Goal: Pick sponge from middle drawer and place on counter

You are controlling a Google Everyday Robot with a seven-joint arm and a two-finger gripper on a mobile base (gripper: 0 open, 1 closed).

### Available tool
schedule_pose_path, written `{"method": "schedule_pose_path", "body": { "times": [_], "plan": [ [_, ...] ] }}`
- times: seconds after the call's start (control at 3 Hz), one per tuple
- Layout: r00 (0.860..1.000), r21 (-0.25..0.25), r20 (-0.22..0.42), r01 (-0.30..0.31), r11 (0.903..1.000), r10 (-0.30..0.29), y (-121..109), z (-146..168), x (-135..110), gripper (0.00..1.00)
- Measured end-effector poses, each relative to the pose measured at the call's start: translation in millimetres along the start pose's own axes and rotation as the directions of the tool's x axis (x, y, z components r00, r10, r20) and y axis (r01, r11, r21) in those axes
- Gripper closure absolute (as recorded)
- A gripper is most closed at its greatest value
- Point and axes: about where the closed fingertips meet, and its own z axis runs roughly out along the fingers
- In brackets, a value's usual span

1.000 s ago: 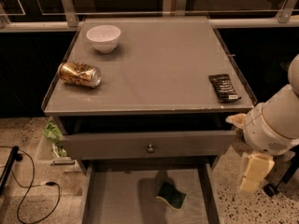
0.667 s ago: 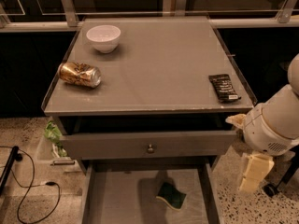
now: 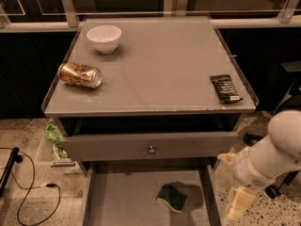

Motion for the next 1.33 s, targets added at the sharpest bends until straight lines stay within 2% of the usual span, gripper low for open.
{"method": "schedule_pose_path", "body": {
  "times": [0.33, 0.67, 1.0, 1.33],
  "plan": [
    [0.993, 0.033, 0.115, 0.008, 0.9994, -0.011, -1.3, 57.8, 20.5, 0.0],
    [0.98, 0.104, 0.197, -0.005, 0.9946, -0.016, -17.7, 101.7, 33.2, 0.0],
    [0.98, 0.104, 0.197, -0.005, 0.9946, -0.016, -17.7, 101.7, 33.2, 0.0],
    [0.968, 0.095, 0.252, -0.001, 0.9954, -0.023, -23.0, 126.6, 33.9, 0.0]
  ]
}}
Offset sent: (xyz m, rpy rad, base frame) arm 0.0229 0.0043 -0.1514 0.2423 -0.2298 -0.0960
